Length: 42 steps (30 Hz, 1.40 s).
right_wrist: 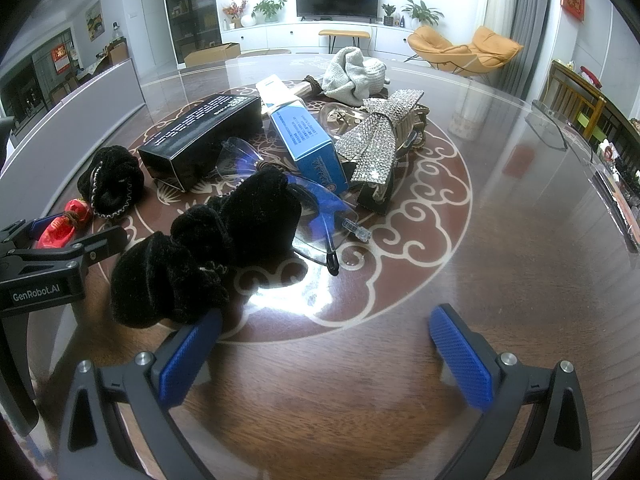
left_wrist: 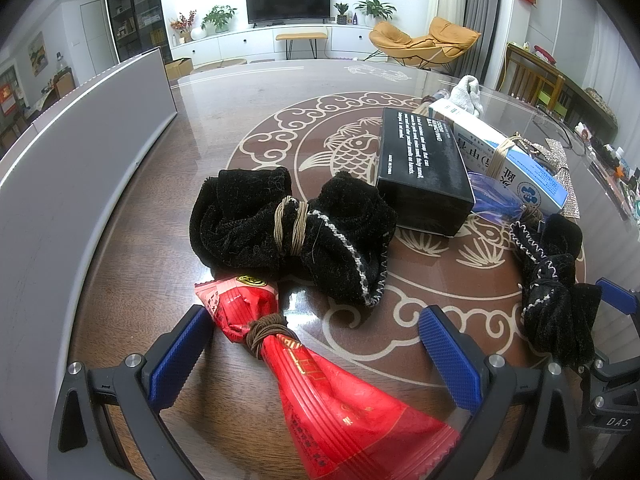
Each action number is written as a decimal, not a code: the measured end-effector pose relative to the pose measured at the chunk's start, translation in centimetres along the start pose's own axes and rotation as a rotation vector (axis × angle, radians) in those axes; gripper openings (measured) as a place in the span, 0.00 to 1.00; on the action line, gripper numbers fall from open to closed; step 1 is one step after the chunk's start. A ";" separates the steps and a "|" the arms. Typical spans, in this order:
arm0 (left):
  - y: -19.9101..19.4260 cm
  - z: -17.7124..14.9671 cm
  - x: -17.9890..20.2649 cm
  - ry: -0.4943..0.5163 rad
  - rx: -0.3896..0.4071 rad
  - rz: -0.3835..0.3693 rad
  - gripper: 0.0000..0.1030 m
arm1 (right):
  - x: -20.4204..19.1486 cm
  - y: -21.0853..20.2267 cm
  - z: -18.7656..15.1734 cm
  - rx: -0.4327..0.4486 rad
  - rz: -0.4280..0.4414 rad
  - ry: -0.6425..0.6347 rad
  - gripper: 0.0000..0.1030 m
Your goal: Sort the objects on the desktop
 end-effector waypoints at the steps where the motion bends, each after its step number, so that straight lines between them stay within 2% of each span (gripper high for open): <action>1: 0.1 0.1 0.0 0.000 0.000 0.000 1.00 | 0.0 0.0 0.0 0.000 0.000 0.000 1.00; 12: 0.0 0.0 0.0 0.002 -0.003 -0.001 1.00 | 0.0 0.0 0.0 0.000 0.000 0.000 1.00; 17: -0.4 -0.1 0.1 0.026 -0.084 -0.024 1.00 | 0.0 0.0 0.0 0.000 0.000 0.001 1.00; 21: -2.1 -1.8 0.3 0.107 -0.154 -0.103 1.00 | -0.3 -0.2 -0.4 -0.010 0.055 -0.060 1.00; 23: -3.2 -2.2 -0.5 0.082 -0.139 -0.137 1.00 | 0.2 -0.9 -1.3 -0.008 0.066 -0.074 1.00; 25: -3.9 -2.0 -1.3 0.048 -0.120 -0.139 1.00 | 0.7 -1.8 -2.2 -0.006 0.067 -0.067 1.00; 28: -4.0 -0.3 -2.0 -0.013 -0.089 -0.153 1.00 | 1.6 -2.6 -3.0 0.006 0.065 -0.031 1.00; 32: -3.5 1.7 -3.5 -0.175 -0.041 -0.202 1.00 | 2.1 -3.3 -3.4 0.021 0.065 0.009 1.00; 34: -2.4 2.4 -3.9 -0.235 -0.045 -0.206 1.00 | 2.2 -3.6 -3.6 0.021 0.051 -0.002 1.00; 37: -1.1 2.4 -4.0 -0.246 -0.087 -0.181 1.00 | 1.6 -3.5 -3.7 0.011 0.026 -0.032 1.00; 39: -1.0 1.5 -3.6 -0.233 -0.126 -0.203 1.00 | 1.8 -3.6 -3.6 0.012 0.030 -0.029 1.00; 42: -1.9 -0.1 -2.8 -0.125 -0.193 -0.205 1.00 | 1.9 -3.5 -3.5 0.013 0.028 -0.030 1.00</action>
Point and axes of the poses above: each gripper's, at about its wrist camera, not at the fingertips, and y roughly the way its jaws point, x to its right, z to its top, the point moved 5 cm from there along y, roughly the way its jaws point, and after that the axes turned 6 degrees about x, right-handed, at the moved point
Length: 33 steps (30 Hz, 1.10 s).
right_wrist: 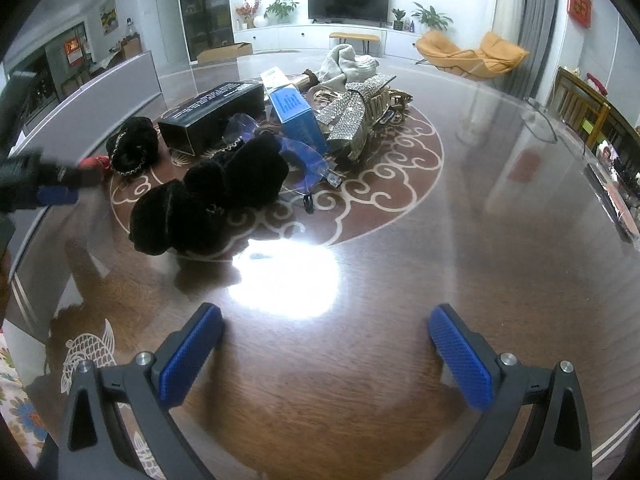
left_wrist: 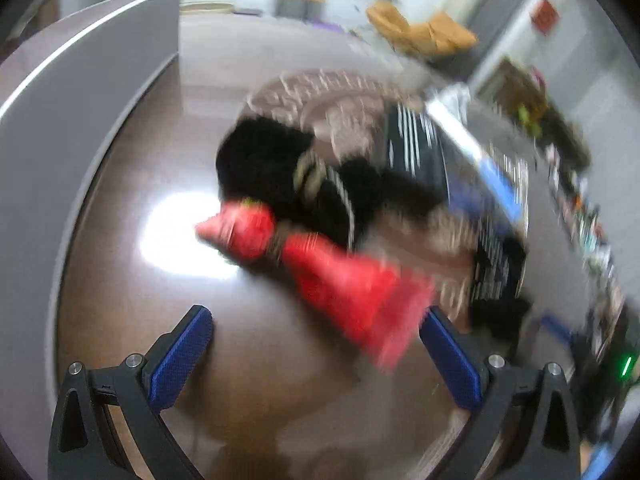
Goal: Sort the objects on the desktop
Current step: 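Grasp the red snack bag with the left tool while the right tool grasps a black velvet pouch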
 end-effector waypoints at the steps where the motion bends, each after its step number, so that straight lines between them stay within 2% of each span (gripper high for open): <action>1: -0.5 -0.5 0.1 0.015 -0.005 0.004 1.00 | 0.0 0.0 0.0 0.000 0.000 0.000 1.00; 4: -2.3 -0.4 -0.2 -0.038 0.037 -0.039 1.00 | 0.0 0.0 0.0 0.001 -0.002 0.001 1.00; 6: -3.0 1.2 -0.5 -0.116 0.087 -0.068 1.00 | 0.0 -0.2 -0.1 0.000 -0.002 0.001 1.00; 8: -2.7 3.1 -0.7 -0.182 0.115 -0.052 1.00 | 0.0 -0.2 -0.1 0.001 -0.002 0.001 1.00; 10: -0.7 4.7 -1.1 -0.236 0.091 -0.012 1.00 | -0.1 -0.2 -0.1 0.001 -0.004 0.001 1.00; 13: 2.2 4.7 -1.2 -0.255 0.016 0.036 1.00 | 0.0 -0.2 0.0 0.001 -0.004 0.001 1.00; 15: 1.9 4.7 -0.6 -0.183 0.058 0.094 1.00 | 0.0 -0.2 0.0 0.001 -0.004 0.001 1.00; 23: 1.1 2.3 -2.4 -0.110 0.008 0.168 1.00 | 0.0 -0.2 0.0 0.001 -0.005 0.001 1.00; 27: 1.7 2.8 -2.4 -0.079 -0.031 0.171 1.00 | 0.0 -0.2 0.0 0.001 -0.005 0.001 1.00; 31: 4.1 4.3 -1.2 0.019 -0.104 0.269 1.00 | 0.0 -0.2 0.0 0.001 -0.004 0.001 1.00; 33: 4.7 4.8 -0.8 0.027 -0.114 0.258 1.00 | 0.0 -0.3 -0.1 0.001 -0.004 0.002 1.00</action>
Point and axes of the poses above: each gripper's, at about its wrist camera, not at the fingertips, and y roughly the way its jaws point, x to its right, z to its top, the point moved 5 cm from there along y, roughly the way its jaws point, and after that the axes turned 6 degrees about x, right-handed, at the moved point
